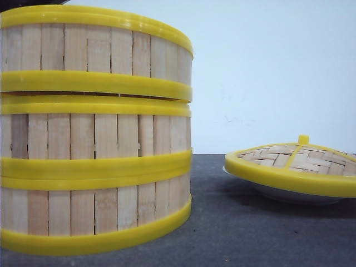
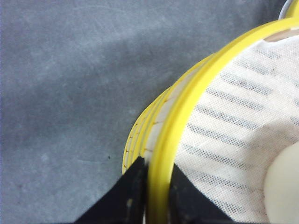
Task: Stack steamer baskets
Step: 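Lower the basket onto the stack and open the left gripper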
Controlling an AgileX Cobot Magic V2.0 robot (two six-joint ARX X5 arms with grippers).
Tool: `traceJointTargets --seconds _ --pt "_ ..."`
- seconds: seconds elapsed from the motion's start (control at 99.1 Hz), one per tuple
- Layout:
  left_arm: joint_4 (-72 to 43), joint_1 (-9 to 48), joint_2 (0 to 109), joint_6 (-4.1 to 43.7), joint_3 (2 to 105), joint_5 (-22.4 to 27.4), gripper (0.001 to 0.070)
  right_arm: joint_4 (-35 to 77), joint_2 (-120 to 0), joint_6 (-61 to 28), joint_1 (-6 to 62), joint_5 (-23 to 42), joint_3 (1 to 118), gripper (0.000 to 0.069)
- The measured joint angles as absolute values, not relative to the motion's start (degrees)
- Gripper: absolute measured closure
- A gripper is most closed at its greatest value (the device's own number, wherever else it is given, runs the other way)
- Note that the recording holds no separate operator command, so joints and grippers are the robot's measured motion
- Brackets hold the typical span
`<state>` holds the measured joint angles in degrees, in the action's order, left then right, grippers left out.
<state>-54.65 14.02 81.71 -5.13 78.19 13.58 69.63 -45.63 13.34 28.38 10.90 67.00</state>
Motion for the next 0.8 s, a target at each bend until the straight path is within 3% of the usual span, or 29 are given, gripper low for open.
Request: traceJointTargets --seconds 0.797 --pt "-54.5 14.5 83.3 -5.0 78.2 11.7 0.0681 69.6 -45.6 13.3 28.4 10.9 67.0 0.0326"
